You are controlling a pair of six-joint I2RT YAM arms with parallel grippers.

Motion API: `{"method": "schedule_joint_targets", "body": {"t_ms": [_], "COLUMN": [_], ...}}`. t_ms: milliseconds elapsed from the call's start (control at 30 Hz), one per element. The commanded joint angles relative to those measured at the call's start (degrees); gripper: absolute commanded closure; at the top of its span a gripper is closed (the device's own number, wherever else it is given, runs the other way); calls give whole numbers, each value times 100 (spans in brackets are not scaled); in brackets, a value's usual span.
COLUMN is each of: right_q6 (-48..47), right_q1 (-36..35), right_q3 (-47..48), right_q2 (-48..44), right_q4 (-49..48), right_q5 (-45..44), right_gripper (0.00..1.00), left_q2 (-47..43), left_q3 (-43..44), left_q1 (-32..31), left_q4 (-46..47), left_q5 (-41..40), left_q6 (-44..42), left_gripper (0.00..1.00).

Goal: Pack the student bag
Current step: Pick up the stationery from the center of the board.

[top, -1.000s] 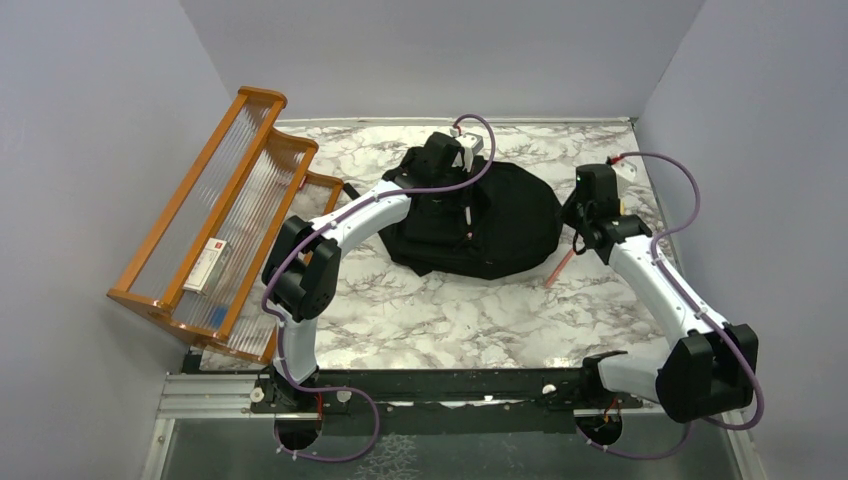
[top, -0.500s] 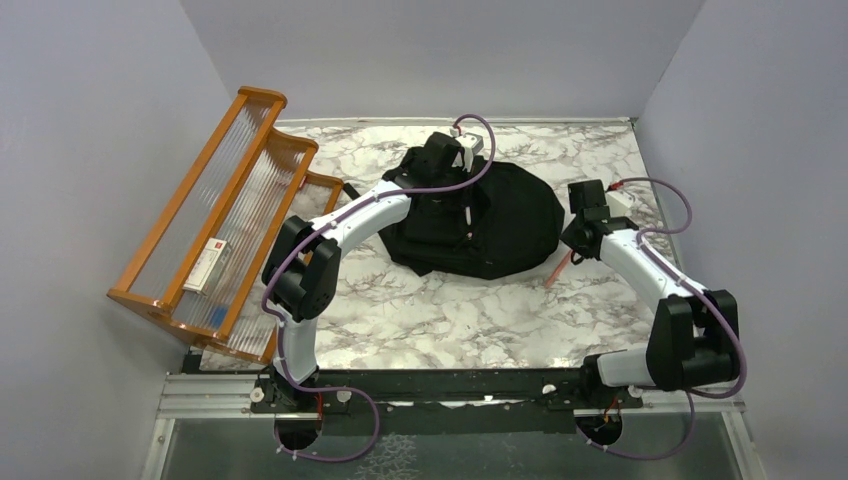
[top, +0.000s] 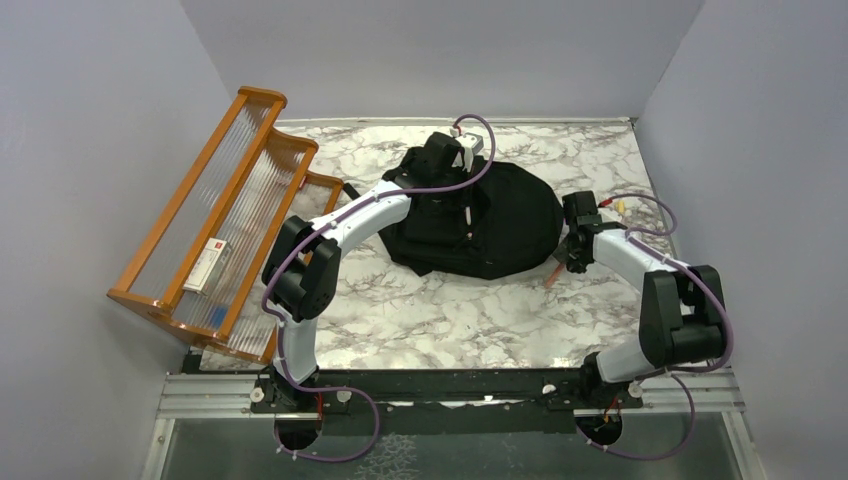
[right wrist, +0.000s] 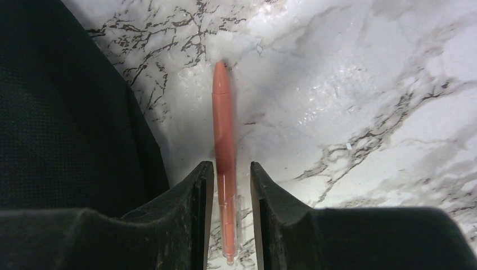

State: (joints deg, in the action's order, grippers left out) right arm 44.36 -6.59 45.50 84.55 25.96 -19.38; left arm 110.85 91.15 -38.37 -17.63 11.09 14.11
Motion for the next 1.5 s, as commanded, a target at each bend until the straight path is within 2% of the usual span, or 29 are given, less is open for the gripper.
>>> {"method": "schedule_joint_targets", "body": {"t_ms": [0,233,567,833,967,1067,1167,1300,1400,1467], "right_q6": [142,152,167,-124,-548,-884,-1430,-1708,-1648,-1494], "right_q1": [65,88,102,98,99,101,99,96,96,92], "right_q3": [-71,-135,-117,3,52,89,69,563,884,872], "right_q2": [207,359,150,-865,-1584,-1995,-2196,-1844,-1441,-1248], "right_q4": [-227,-333,-255,-179,-532,-947,-1662,-1829,-1816,-2148], "right_q5": [199,303,47,-921,-927,-373,784,2510,3546,4224], "right_gripper": [66,69,86,90,92,93,95,97,99,100], "left_q2": [-2,-17,6,15,38,27,25,-13,-36,-51], "left_q3": [34,12,21,18,55,66,58,20,-31,-59], "left_q1": [-39,-35,-31,-22,-31,-26,-24,-23,-24,-28], "left_q4": [214,215,216,216,216,216,216,216,216,216], "left_q5": [210,200,208,233,262,269,284,304,306,314], "left_q6": [17,13,9,13,31,31,31,26,24,22], "left_gripper": [100,100,100,100,100,100,100,100,100,100]}}
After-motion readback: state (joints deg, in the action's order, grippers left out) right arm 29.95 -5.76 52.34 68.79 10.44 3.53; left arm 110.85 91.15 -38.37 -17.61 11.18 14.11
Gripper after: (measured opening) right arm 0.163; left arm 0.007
